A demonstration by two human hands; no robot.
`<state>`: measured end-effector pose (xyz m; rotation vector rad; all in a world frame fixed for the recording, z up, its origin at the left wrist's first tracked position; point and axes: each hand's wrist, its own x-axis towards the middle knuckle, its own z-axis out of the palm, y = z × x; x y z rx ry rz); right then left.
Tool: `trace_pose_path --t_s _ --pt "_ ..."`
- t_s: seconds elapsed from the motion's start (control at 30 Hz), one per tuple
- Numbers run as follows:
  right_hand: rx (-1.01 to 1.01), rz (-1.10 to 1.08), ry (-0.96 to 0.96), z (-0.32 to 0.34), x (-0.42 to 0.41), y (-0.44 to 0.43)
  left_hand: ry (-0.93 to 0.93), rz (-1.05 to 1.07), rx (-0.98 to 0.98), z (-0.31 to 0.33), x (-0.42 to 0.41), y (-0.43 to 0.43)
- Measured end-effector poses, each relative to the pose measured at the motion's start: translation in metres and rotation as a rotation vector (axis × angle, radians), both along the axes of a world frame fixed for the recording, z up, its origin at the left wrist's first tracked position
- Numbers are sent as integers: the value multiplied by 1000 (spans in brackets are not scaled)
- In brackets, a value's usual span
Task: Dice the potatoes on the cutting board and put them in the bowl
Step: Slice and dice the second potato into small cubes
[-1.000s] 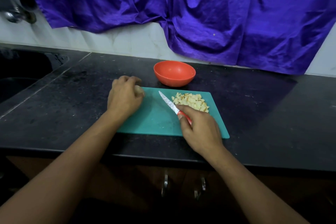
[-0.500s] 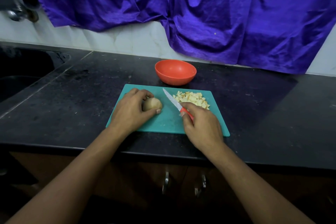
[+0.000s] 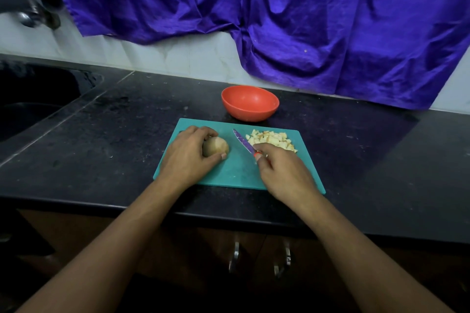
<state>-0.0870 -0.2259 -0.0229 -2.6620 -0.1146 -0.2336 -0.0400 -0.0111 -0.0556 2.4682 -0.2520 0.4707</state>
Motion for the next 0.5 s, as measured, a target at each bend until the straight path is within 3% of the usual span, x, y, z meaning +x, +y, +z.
trace_pose_path --t_s 0.2,0.37,0.5 --pt "212 -7 29 -3 7 -5 17 -39 -39 -1 0 4" --pt "1010 -41 402 4 6 -4 36 -51 -62 1 -3 3" --pt "1204 -52 565 7 8 -8 44 -54 -56 2 -3 3"
